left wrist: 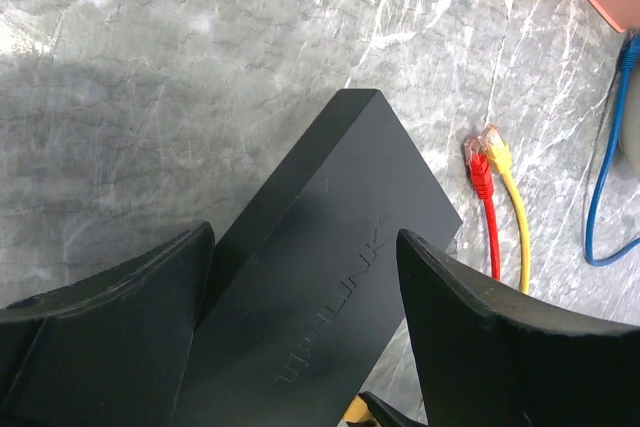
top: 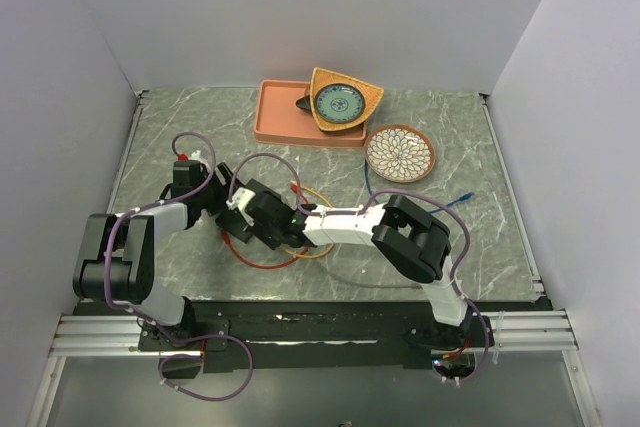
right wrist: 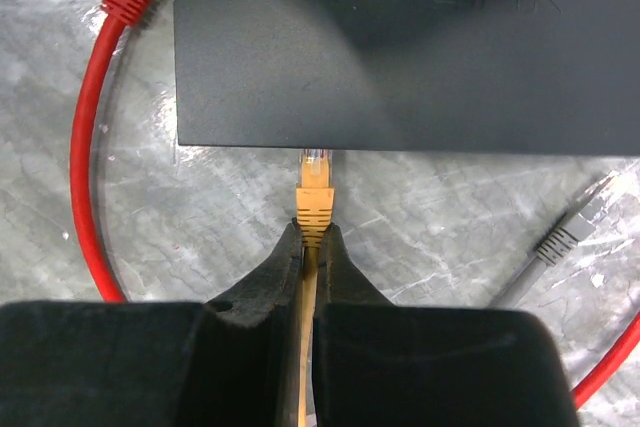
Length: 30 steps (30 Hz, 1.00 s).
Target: Insert the plug into the switch port
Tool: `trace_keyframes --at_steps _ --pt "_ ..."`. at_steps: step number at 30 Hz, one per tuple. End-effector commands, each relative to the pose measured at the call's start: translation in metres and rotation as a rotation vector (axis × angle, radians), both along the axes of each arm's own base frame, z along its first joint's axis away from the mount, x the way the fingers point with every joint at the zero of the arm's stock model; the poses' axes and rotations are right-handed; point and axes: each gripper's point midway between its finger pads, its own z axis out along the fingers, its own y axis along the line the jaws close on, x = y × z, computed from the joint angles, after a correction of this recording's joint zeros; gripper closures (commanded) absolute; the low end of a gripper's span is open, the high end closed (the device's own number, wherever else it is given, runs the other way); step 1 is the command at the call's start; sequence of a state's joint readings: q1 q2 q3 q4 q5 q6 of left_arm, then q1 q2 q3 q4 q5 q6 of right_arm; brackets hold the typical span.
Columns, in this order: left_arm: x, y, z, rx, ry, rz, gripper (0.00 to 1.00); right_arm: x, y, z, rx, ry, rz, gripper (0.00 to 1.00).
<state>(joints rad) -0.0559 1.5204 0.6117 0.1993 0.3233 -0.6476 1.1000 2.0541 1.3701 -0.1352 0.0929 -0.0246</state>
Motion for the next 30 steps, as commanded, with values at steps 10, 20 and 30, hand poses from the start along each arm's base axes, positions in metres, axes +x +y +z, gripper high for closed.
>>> trace_keyframes --at_steps 10,20,30 --pt "-0.021 -0.019 -0.008 -0.07 0.072 -0.076 0.22 0.026 0.036 0.042 0.144 -0.055 -0.08 1.0" --pt "-0.031 -0.025 -0.013 -0.092 0.095 -0.104 0.36 0.039 0.057 0.065 0.281 -0.019 -0.09 1.0" --pt "-0.041 -0.023 -0.021 -0.075 0.138 -0.106 0.44 0.056 0.067 0.076 0.294 -0.059 -0.054 1.0"
